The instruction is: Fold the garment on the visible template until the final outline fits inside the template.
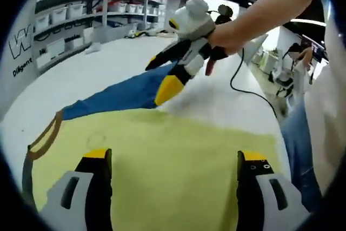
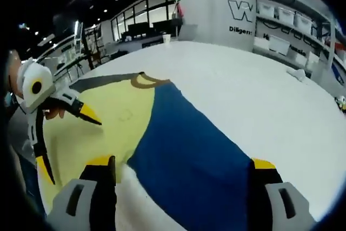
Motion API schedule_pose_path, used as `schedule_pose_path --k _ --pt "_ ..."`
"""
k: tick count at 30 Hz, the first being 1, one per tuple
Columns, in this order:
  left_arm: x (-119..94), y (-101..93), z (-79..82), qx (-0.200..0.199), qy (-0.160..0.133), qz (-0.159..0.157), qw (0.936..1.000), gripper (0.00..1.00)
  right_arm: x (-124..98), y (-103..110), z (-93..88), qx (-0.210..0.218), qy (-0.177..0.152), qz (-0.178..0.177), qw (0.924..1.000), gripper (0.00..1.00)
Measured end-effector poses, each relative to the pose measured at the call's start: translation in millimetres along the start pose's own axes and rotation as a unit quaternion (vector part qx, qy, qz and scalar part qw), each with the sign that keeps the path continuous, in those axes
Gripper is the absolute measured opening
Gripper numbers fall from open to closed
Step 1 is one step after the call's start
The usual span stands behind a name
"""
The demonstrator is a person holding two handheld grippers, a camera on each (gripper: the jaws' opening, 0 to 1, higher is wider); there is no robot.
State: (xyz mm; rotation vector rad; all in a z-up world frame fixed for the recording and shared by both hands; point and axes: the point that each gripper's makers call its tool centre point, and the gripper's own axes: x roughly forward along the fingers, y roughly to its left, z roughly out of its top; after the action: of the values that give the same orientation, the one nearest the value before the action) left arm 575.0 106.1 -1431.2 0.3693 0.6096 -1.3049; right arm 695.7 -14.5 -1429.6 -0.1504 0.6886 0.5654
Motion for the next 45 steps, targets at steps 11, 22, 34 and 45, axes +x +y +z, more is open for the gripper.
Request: schedule_pose_path --k 11,22,34,45 --pt "-3.2 -24.7 -27.8 0.03 0.025 -0.028 0.9988 0.99 -4.6 -36.4 -33.9 0.059 0.02 -0.108 0.9922 1.0" --pt "-5.0 -27.3 -23.4 0.006 0.014 -0.025 0.9996 0.98 -12.1 -35.6 -28.5 0.04 0.025 -0.064 0.9969 1.0" --pt "2.6 -63.7 -12.7 0.008 0.013 -0.091 0.9957 0.94 -18.7 -76.1 -40.8 0.056 0.036 -0.11 0.9917 1.0" --pt "1.5 -61.7 -18.6 -0.016 0.007 -0.093 0.9955 0.96 -15.1 -78.8 -37.7 0.05 0.04 -0.101 0.9928 1.0"
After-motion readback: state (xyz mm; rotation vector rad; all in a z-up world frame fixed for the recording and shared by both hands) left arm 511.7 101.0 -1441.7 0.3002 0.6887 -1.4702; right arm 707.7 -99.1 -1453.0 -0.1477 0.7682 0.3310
